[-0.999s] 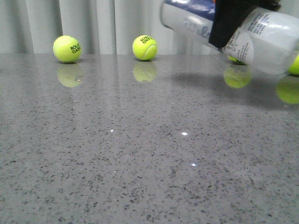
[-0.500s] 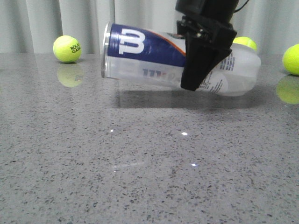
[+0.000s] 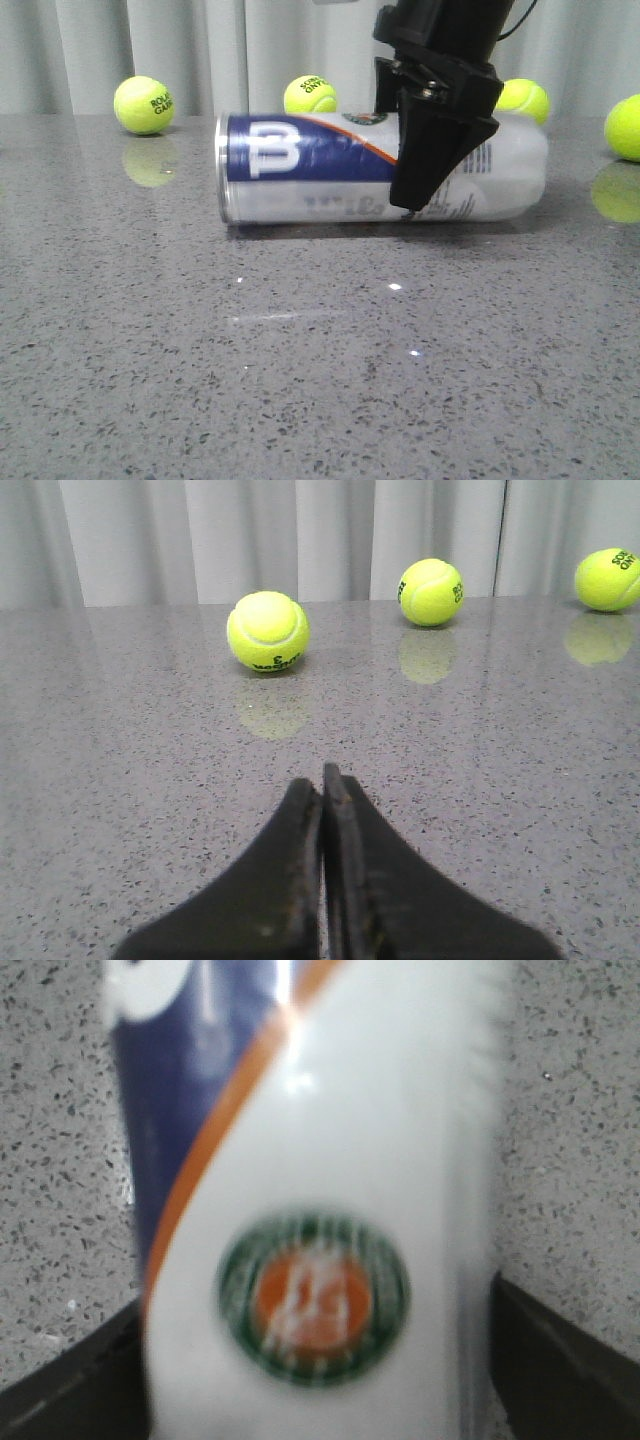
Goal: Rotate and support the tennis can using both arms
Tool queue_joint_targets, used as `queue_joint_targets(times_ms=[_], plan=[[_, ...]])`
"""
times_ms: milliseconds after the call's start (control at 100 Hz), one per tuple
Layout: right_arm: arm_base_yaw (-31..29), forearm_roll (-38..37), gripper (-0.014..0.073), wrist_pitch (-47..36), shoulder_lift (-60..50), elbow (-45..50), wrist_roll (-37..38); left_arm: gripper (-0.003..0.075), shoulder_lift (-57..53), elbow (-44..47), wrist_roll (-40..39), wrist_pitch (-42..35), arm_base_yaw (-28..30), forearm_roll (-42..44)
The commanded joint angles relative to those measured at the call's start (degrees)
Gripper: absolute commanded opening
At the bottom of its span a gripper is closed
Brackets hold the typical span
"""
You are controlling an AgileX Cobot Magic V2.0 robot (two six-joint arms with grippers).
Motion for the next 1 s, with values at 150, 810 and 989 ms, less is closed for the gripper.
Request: queue_joint_targets(times_ms=[150,810,989], plan=[[-0.07,0.50,0.0633,-0.06,-2.91,-1.94,-0.56,-0.0018,-1.95,2.47,-0.51,-4.64,0.17,-0.36],[-0.07,-3.59,0.0294,0.10,-16.61,-2.01,2.27,-0.0018,-1.95,2.47,-0.51,-4.64,0.17,-0.36],[-0.07,-3.59,-0.0071,0.45,-20.27,-2.01,6.17,-0.0018,-1.95,2.47,-0.51,-4.64,0.17,-0.36]])
